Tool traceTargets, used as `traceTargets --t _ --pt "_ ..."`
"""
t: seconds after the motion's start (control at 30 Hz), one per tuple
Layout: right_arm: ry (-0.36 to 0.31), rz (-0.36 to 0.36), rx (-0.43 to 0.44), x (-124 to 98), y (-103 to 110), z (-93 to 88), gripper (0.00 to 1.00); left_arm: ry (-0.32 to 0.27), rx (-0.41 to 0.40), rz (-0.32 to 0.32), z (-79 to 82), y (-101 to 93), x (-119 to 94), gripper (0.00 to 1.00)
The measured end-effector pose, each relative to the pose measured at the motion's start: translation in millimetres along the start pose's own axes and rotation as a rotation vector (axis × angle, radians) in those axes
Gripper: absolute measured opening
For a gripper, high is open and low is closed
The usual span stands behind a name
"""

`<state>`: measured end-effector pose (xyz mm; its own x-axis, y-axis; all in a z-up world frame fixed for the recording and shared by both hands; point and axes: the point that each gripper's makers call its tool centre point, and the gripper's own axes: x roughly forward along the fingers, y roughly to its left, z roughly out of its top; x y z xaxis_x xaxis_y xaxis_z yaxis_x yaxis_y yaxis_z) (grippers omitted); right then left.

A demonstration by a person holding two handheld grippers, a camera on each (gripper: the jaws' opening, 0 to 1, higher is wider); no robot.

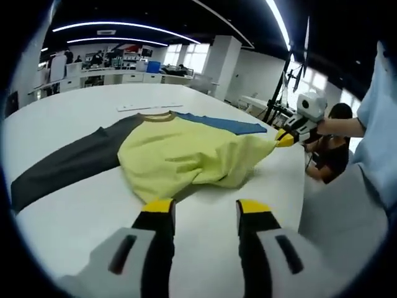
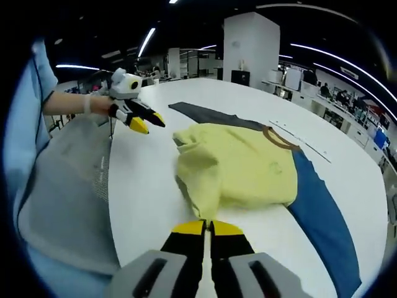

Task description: Fold the garment on the visible template until the final outline fits inside the template.

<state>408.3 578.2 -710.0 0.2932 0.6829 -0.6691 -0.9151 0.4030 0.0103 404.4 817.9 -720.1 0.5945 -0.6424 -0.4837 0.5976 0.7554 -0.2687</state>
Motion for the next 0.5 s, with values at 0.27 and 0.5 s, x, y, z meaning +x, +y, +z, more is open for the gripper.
traceTargets --t 0.27,0.5 --pt "-0.009 -0.004 0.027 -2.2 2.2 -2.7 0.0 0.063 0.144 0.15 0.6 30.7 9.5 0.28" --pt "-0.008 0.0 0.036 -1.5 3.9 -3.8 0.0 0.134 0.441 0.19 5.5 34.3 19.3 0.2"
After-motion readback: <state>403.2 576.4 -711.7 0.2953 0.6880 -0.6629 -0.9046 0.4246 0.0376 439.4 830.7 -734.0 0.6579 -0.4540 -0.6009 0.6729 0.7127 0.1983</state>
